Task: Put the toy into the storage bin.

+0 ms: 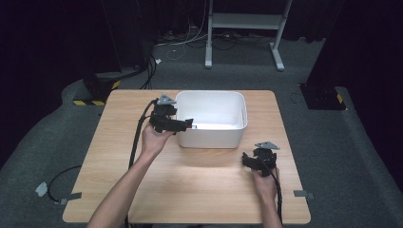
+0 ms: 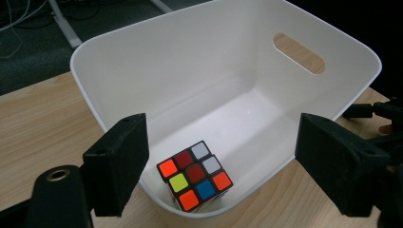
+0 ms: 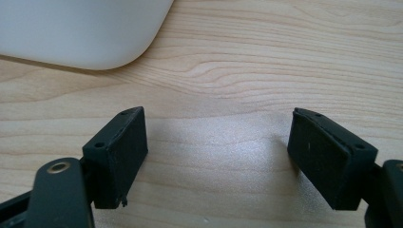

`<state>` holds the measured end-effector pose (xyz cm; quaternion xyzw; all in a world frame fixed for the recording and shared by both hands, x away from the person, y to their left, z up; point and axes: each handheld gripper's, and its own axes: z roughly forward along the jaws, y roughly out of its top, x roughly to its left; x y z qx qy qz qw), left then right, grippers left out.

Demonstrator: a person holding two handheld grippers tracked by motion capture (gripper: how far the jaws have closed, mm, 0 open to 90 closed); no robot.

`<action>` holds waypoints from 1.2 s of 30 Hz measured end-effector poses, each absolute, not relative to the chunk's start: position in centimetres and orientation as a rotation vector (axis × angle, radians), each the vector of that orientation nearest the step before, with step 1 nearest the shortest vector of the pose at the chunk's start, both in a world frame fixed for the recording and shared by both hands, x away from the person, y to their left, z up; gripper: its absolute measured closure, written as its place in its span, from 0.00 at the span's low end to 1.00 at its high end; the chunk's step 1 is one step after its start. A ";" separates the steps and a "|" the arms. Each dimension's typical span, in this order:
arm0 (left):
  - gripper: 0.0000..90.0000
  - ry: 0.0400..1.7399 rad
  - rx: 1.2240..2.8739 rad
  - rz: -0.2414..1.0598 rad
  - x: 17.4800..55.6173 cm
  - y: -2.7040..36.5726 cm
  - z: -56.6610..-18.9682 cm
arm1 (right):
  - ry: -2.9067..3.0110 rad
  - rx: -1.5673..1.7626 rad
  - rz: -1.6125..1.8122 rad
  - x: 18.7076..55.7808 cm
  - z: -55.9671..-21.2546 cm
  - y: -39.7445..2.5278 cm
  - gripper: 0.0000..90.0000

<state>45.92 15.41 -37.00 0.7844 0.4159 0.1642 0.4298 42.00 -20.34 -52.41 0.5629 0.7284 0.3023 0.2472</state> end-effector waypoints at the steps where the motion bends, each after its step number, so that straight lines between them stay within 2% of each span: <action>1: 0.21 1.043 1.956 0.409 45.9 15.5 -37.1 | 1.986 1.535 0.824 42.0 -52.4 -20.3 0.23; 36: 0.21 1.080 1.892 0.436 44.7 18.3 -36.4 | 1.986 1.535 0.825 42.0 -52.4 -20.3 0.23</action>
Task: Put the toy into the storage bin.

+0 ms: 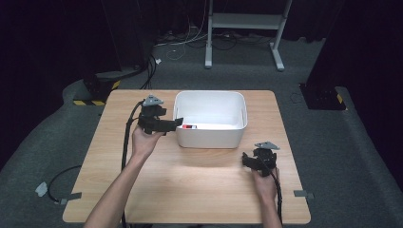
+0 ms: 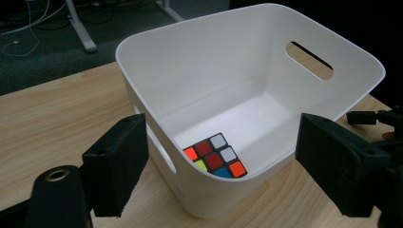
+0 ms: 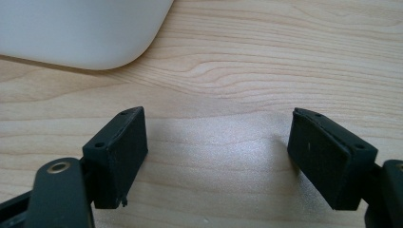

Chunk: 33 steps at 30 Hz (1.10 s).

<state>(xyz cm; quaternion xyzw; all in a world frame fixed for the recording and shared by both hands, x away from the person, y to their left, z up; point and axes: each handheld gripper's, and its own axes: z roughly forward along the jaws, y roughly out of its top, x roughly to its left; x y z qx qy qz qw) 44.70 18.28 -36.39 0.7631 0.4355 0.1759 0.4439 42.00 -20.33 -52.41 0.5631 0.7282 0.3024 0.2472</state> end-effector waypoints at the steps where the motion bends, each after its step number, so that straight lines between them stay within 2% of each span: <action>1: 0.21 1.084 1.889 0.437 44.6 18.4 -36.3 | 1.986 1.535 0.825 42.0 -52.4 -20.3 0.23; 33: 0.21 1.136 1.855 0.447 43.2 21.2 -36.6 | 1.987 1.532 0.824 42.0 -52.4 -20.3 0.23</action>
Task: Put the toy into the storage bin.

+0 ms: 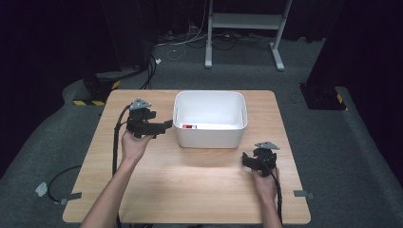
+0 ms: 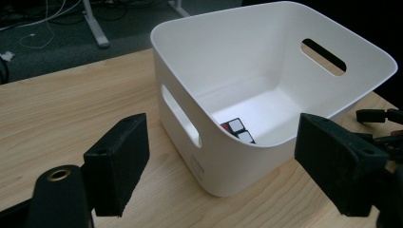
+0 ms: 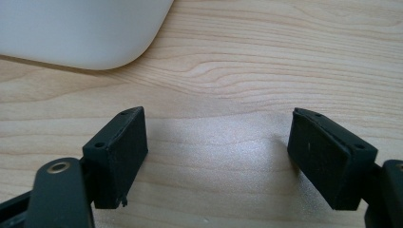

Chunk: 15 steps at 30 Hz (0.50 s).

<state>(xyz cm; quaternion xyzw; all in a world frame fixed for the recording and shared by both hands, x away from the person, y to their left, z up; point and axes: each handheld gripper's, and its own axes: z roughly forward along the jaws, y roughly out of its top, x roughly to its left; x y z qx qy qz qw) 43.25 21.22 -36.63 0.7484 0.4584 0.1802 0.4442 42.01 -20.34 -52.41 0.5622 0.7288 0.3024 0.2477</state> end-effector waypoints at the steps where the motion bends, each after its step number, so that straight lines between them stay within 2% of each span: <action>1: 0.21 1.136 1.854 0.449 43.2 21.3 -36.6 | 1.986 1.533 0.824 42.0 -52.4 -20.3 0.23; 15: 0.22 1.154 1.849 0.459 42.4 22.3 -37.0 | 1.987 1.533 0.824 42.0 -52.4 -20.3 0.23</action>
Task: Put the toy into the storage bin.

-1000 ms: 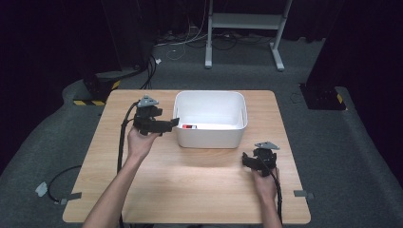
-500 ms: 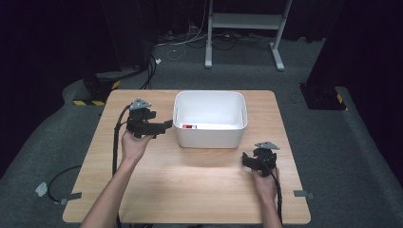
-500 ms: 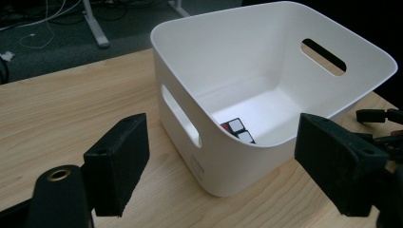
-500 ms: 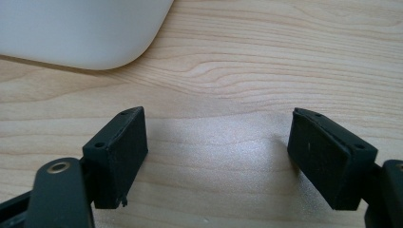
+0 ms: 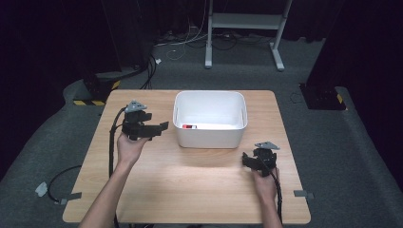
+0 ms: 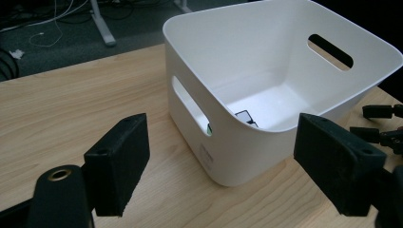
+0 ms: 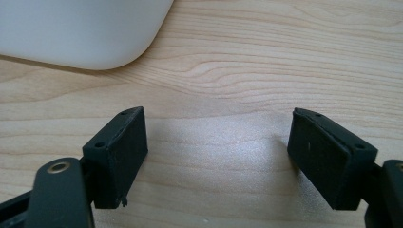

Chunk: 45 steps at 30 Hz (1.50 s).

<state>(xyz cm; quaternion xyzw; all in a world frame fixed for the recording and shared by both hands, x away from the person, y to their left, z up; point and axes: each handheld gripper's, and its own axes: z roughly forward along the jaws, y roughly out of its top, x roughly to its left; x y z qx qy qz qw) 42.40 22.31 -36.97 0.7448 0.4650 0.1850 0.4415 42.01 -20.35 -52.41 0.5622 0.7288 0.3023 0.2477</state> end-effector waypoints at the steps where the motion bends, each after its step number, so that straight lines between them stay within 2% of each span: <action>1: 0.22 1.157 1.847 0.456 42.4 22.4 -37.1 | 1.987 1.533 0.824 42.0 -52.4 -20.3 0.23; 45: 0.22 1.202 1.817 0.478 39.7 24.4 -38.6 | 1.986 1.533 0.823 42.0 -52.4 -20.3 0.23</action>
